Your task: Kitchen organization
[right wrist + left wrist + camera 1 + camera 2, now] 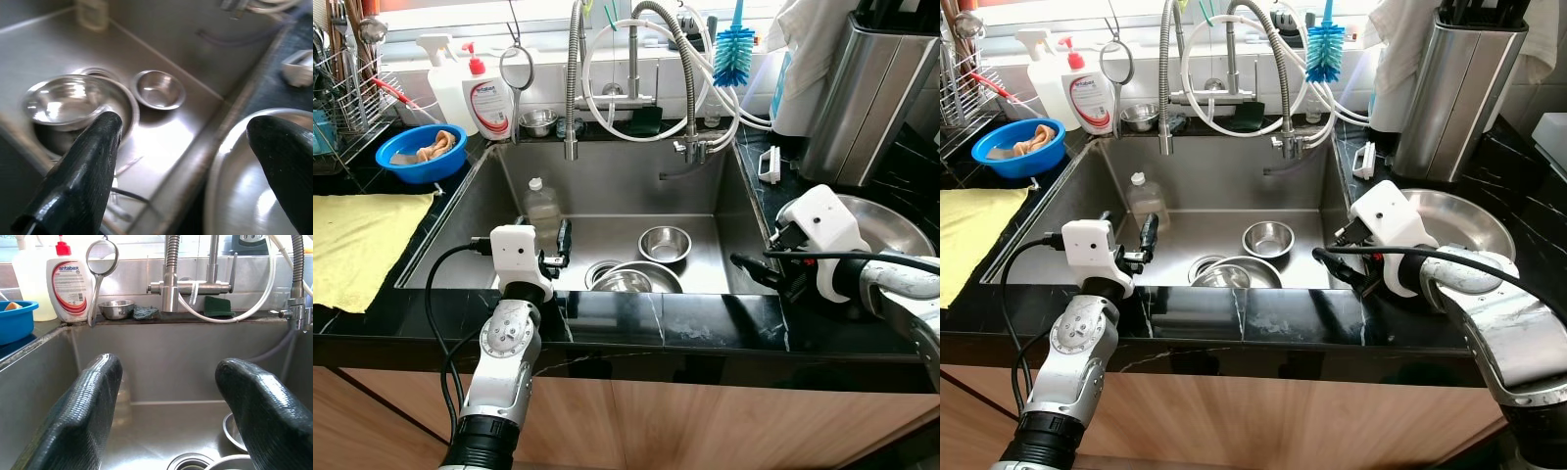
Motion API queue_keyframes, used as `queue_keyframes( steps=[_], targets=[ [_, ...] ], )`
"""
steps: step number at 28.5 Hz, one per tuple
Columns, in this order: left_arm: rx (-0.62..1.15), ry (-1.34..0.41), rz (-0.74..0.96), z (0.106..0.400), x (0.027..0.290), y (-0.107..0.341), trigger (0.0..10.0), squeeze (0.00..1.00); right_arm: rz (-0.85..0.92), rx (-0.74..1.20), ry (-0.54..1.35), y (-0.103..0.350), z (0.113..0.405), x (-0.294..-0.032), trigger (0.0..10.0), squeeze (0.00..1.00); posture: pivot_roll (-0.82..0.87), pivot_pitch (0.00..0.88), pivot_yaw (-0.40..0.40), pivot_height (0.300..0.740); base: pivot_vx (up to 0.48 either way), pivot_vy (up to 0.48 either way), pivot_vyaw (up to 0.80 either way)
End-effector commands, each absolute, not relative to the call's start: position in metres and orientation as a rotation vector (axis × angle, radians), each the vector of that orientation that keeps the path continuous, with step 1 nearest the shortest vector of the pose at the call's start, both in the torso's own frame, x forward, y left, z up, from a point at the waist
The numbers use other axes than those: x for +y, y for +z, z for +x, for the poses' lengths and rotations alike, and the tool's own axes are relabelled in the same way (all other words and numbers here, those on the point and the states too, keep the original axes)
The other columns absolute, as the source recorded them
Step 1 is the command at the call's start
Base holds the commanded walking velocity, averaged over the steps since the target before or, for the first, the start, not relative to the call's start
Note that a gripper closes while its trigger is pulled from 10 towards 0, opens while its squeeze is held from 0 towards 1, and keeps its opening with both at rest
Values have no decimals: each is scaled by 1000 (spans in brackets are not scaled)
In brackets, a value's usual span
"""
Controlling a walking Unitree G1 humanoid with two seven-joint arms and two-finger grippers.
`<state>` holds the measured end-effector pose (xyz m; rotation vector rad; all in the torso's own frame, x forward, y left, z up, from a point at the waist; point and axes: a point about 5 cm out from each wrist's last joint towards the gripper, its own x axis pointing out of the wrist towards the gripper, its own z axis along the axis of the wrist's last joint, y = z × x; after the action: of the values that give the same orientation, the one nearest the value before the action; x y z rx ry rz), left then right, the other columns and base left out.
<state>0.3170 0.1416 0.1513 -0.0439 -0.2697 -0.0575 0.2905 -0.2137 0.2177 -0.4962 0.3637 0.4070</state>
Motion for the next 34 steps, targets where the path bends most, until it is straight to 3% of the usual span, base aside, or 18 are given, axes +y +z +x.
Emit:
queue_keyframes(
  steps=[1,21,22,23,24,25,34],
  targets=[
    [-258,-56,-34,317,145,149,10000,0,-510,354,370,220,294,-214,10000,0,-152,0,68,740,0,0,0],
    [-265,-65,-16,317,143,150,10000,0,-488,435,291,193,301,-210,10000,0,-142,0,66,740,0,0,0],
    [-265,-64,-16,316,143,150,10000,0,-484,432,299,193,301,-207,7961,0,-146,0,65,740,0,0,0],
    [-265,-64,-15,316,143,150,10000,0,-485,430,302,193,301,-206,4353,0,-146,0,65,740,0,0,0],
    [-265,-63,-14,316,144,150,10000,0,-486,428,304,194,301,-206,4353,0,-146,0,65,740,0,0,0],
    [-265,-63,-14,316,143,150,10000,0,-487,425,301,194,301,-205,0,0,-143,0,64,740,0,0,0],
    [-267,-61,-14,316,143,150,10000,0,-494,407,286,197,304,-206,0,0,-144,0,63,740,0,0,0]
  ],
)
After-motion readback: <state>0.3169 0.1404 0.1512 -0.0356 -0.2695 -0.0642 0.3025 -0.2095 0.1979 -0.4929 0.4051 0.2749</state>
